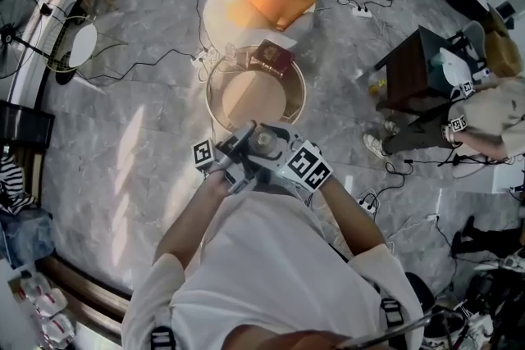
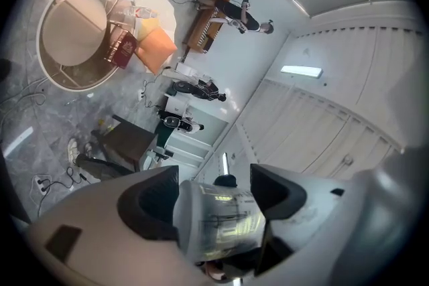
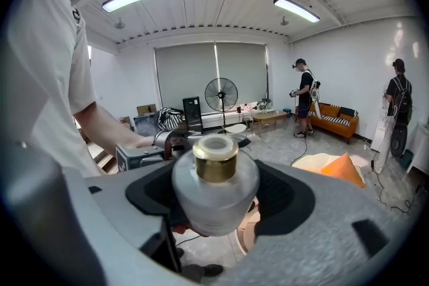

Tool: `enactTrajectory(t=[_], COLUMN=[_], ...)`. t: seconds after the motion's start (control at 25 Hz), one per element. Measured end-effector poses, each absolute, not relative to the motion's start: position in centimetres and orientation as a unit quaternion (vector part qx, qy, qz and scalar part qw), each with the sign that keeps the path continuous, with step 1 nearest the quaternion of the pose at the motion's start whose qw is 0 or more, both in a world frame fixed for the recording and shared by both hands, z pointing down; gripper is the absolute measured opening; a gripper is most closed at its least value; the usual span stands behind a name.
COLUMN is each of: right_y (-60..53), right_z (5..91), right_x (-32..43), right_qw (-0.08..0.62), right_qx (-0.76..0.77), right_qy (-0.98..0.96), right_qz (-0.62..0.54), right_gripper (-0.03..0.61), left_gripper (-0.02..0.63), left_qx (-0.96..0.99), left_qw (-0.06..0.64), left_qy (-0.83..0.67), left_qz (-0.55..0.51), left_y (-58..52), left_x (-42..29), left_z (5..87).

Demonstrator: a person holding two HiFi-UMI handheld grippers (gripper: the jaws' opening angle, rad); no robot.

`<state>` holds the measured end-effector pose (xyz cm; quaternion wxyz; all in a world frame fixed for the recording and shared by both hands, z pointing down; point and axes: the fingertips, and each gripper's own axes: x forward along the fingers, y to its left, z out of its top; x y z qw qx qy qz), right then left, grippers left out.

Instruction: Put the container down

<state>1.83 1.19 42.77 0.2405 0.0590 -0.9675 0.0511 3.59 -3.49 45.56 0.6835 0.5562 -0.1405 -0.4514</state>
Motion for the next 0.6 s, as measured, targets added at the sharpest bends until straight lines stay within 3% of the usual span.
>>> enactTrajectory(t=[0.6], right_y=[-4.3], right_z=[44.0], right_x=[2.0], right_qw=[0.244], right_qx=[0.028], right_qy=[-0.967], right_qz=[0.060], right_gripper=[0.334], left_gripper=[0.311], left_qx=[0.548], left_qw=[0.678], left_qy=[-0.175], left_qz=[-0.458], left_y=[-9.2], left_x=[3.4], left_z=[46.6])
